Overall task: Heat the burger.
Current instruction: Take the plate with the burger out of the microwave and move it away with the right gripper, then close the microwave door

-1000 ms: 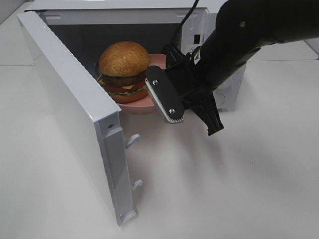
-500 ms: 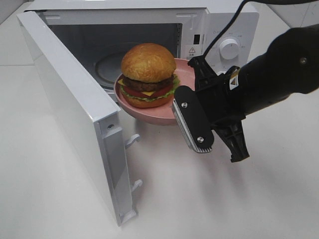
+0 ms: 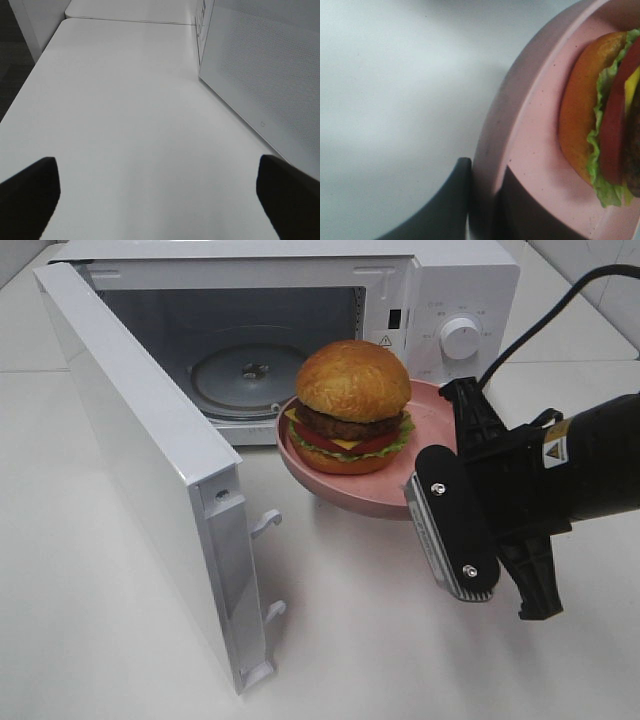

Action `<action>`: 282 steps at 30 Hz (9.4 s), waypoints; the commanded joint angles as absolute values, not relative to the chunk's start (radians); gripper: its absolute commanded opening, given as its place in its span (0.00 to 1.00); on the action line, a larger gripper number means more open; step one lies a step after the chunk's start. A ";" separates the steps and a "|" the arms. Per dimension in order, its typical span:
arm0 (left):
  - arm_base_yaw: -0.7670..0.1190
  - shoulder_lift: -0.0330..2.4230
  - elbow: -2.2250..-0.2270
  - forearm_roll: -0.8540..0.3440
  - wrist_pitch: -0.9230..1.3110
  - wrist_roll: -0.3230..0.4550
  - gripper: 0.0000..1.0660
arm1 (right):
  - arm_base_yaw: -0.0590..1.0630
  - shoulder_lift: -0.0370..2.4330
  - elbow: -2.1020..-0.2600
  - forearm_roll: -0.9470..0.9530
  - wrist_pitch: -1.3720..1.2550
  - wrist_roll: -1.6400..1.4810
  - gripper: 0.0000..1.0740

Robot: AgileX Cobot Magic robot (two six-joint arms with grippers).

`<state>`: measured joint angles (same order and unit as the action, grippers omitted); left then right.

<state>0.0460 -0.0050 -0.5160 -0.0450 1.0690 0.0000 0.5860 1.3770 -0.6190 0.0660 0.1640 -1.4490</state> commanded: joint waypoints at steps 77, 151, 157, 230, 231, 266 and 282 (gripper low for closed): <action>0.050 -0.018 -0.515 -0.043 1.069 0.000 0.94 | 0.579 1.330 -0.533 -0.853 0.787 0.557 0.04; 0.050 -0.018 -0.515 -0.043 1.069 0.000 0.94 | 0.488 0.985 -0.688 -0.164 0.933 0.080 0.83; 0.050 -0.018 -0.515 -0.043 1.069 0.000 0.94 | 0.488 0.880 -0.677 -0.167 0.991 0.079 0.78; 0.050 -0.017 -0.515 -0.044 1.069 0.000 0.94 | 0.078 -0.039 -0.493 -0.161 0.964 0.124 0.70; 0.050 -0.017 -0.515 -0.044 1.069 0.000 0.94 | 0.078 -0.039 -0.493 -0.161 0.964 0.124 0.70; 0.050 0.219 -0.522 -0.078 0.664 0.008 0.64 | 0.078 -0.039 -0.493 -0.162 0.964 0.125 0.70; 0.050 0.536 -0.456 -0.117 0.169 0.008 0.00 | 0.078 -0.039 -0.493 -0.162 0.964 0.125 0.70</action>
<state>0.0460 0.5030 -0.4730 -0.1090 0.2720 0.0060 0.0840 -0.0040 -0.4940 -0.1630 0.9750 0.1260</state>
